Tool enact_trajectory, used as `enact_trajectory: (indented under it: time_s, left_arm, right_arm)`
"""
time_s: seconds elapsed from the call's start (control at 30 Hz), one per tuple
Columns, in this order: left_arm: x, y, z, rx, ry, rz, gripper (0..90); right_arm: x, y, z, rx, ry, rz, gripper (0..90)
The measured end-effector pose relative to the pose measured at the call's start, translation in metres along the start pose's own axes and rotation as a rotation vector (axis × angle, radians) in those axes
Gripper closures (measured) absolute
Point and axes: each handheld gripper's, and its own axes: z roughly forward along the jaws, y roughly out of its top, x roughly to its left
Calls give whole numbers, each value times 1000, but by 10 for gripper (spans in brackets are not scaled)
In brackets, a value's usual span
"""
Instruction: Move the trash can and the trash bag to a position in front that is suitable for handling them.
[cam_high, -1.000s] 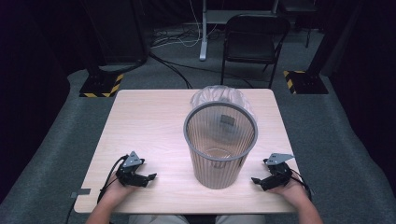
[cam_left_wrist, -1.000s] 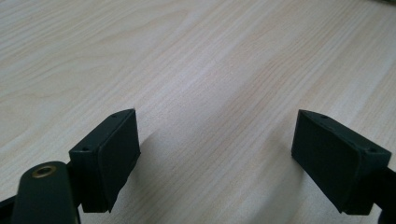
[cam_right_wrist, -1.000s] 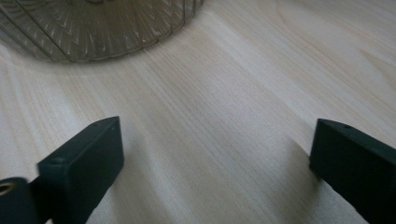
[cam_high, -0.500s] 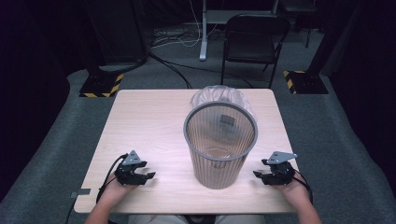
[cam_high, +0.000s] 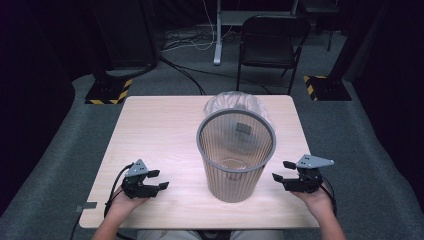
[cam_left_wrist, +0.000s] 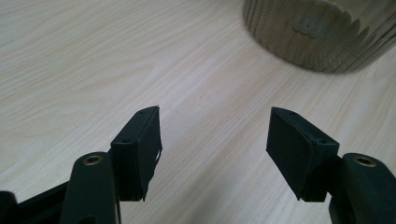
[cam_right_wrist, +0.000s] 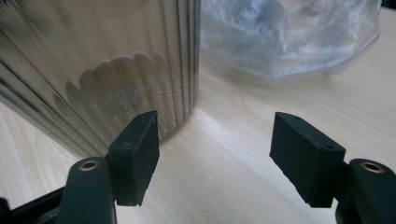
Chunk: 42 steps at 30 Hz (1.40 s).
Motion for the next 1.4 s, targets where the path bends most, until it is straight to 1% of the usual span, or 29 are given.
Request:
enact_trajectory:
  time_s: [0.03,0.1,0.2,0.27,0.37,0.5,0.63,0.77,0.87,0.97,1.03,1.1,1.27,1.33,1.4]
  left_arm:
    - [0,1,-1,-1,0,-3,347]
    - [0,3,-3,-14,1,-13,340]
    - [-1,10,-9,-39,7,-30,322]
    - [-2,15,-12,-53,9,-35,320]
    - [-5,24,-16,-59,13,-25,319]
    - [-10,38,-20,-62,4,-5,316]
    - [-14,54,-23,-75,-14,10,316]
    - [-17,68,-23,-89,-14,19,325]
    - [-18,78,-20,-91,-12,15,330]
    - [-19,87,-17,-105,-29,16,337]
    - [-19,89,-16,-111,-35,11,340]
    - [-20,94,-13,-110,-33,17,341]
    - [-19,97,-14,-112,-32,31,348]
    - [-18,97,-16,-106,-21,47,348]
    - [-17,97,-20,-97,-5,68,346]
  right_arm:
    - [1,2,-1,-2,-3,-6,318]
    - [3,6,-3,13,-19,-24,317]
    - [6,14,-8,2,-15,-49,318]
    - [6,21,-13,-9,-10,-44,317]
    - [5,29,-17,-29,-6,-32,316]
    - [6,37,-20,-16,-4,-56,316]
    - [7,44,-22,-33,-3,-66,316]
    - [7,50,-23,-45,-27,-72,311]
    - [5,54,-23,-55,-46,-63,309]
    - [3,58,-21,-59,-55,-60,309]
    - [1,61,-19,-63,-53,-50,309]
    - [0,63,-17,-63,-54,-42,310]
    - [-1,68,-11,-57,-55,-37,312]
    - [1,70,-8,-62,-46,-40,313]
    - [3,71,-6,-65,-30,-54,316]
